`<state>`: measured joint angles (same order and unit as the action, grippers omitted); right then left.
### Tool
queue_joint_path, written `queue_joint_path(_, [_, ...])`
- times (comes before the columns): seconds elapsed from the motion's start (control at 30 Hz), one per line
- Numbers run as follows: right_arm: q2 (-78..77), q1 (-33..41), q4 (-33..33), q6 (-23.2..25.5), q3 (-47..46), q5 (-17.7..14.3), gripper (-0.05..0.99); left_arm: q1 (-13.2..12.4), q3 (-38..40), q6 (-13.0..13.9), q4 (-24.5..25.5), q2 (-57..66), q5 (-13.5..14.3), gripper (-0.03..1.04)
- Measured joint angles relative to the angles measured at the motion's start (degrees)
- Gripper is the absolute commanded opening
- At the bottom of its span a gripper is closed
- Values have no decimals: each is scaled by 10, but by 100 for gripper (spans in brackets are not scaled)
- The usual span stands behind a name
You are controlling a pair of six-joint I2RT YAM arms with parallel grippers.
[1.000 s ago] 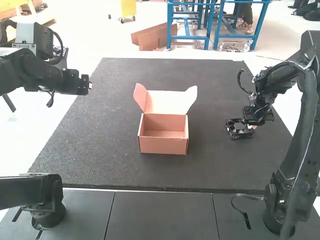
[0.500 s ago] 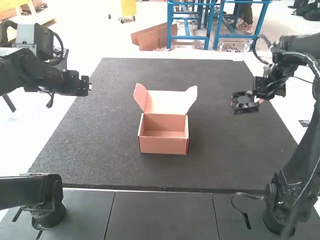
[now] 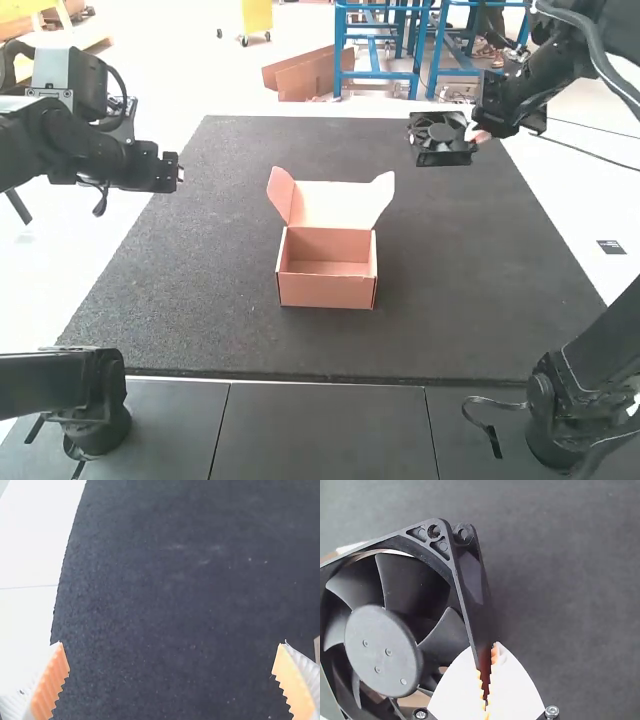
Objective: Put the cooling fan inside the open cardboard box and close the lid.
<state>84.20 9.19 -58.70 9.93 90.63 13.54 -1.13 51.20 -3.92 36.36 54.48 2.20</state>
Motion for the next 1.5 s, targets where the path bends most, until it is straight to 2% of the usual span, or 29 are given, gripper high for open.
queue_joint_path(0.17, [0,61,-16,65,20,16,-2,0,-1,0,-4,0,0,96])
queue_joint_path(0.5, [0,166,-21,161,16,29,-2,0,-1,0,-8,0,0,96])
queue_joint_path(0.97, [0,297,83,265,-83,31,-2,0,-1,0,-19,0,0,96])
queue_joint_path(1.17, [2,329,134,313,-118,18,-2,0,-1,-3,-21,0,0,96])
queue_joint_path(1.4, [5,332,183,350,-177,-42,-2,0,-1,-4,-21,0,0,96])
queue_joint_path(1.5, [17,332,197,357,-194,-57,-2,0,-1,-5,-21,0,0,96])
